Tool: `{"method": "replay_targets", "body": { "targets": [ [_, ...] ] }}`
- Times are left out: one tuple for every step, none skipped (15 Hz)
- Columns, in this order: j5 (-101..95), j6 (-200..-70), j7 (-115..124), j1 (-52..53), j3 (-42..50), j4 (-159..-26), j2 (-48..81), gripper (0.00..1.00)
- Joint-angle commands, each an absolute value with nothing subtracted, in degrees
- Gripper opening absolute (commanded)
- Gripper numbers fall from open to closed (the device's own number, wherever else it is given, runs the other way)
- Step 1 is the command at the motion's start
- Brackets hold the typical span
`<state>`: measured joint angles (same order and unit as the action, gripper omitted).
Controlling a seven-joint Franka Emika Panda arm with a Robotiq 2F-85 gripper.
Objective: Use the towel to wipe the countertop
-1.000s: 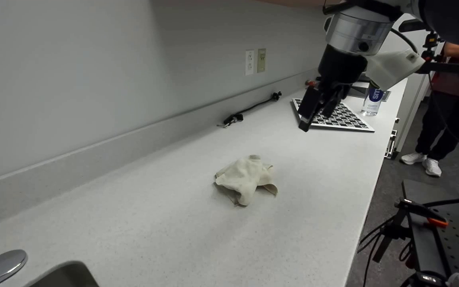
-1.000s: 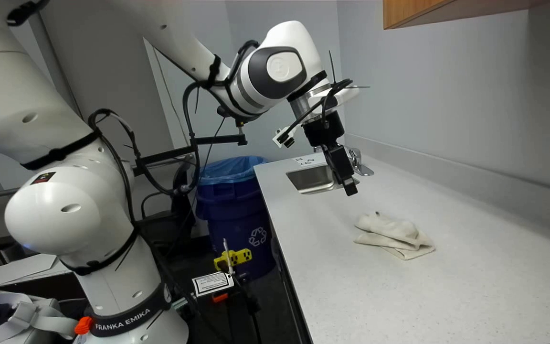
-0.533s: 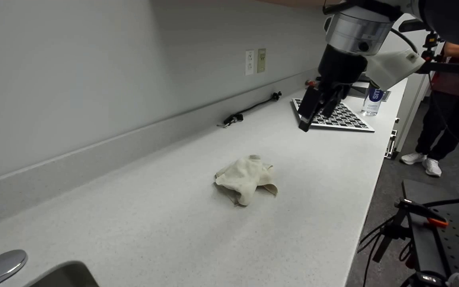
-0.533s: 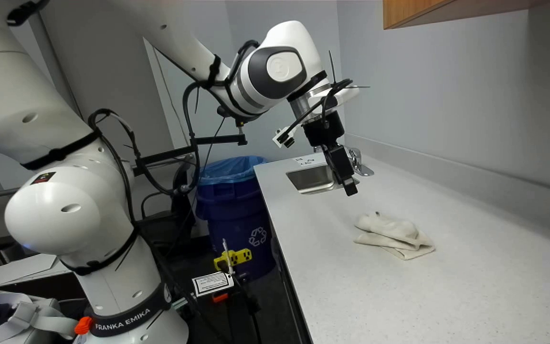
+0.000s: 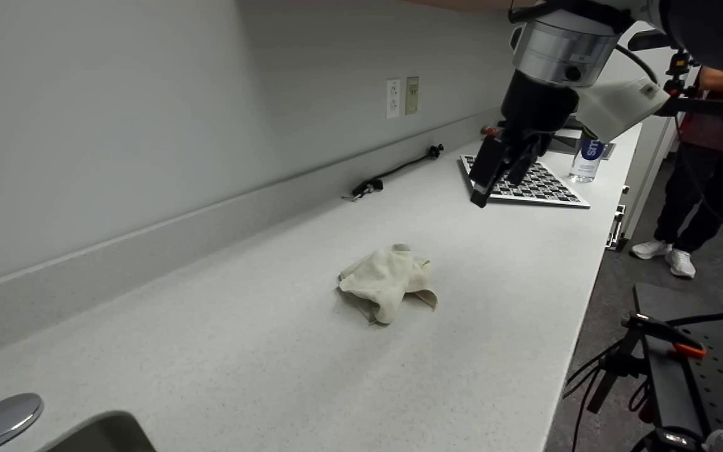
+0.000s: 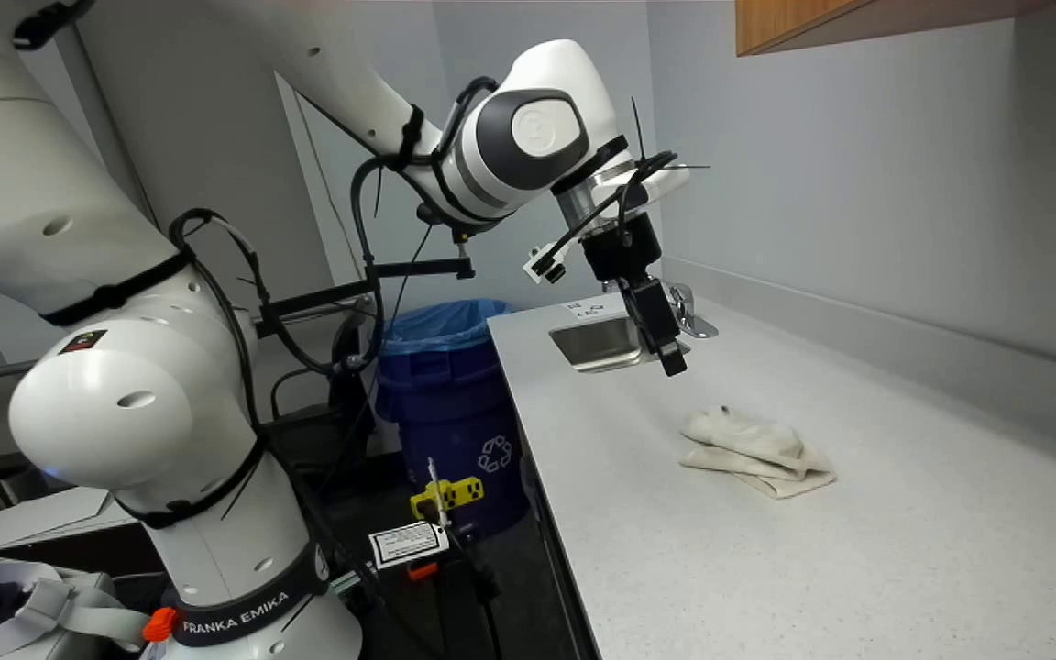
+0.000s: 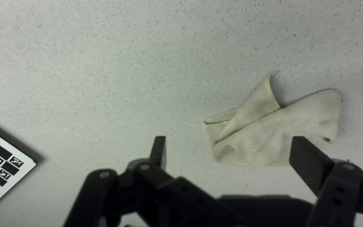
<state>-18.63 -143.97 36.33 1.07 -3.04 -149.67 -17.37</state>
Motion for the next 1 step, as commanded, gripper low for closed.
{"method": "replay_targets", "body": {
  "targets": [
    [-17.50, -144.07, 35.46, -1.06, -5.19, -149.68, -17.45, 1.00]
  ]
}}
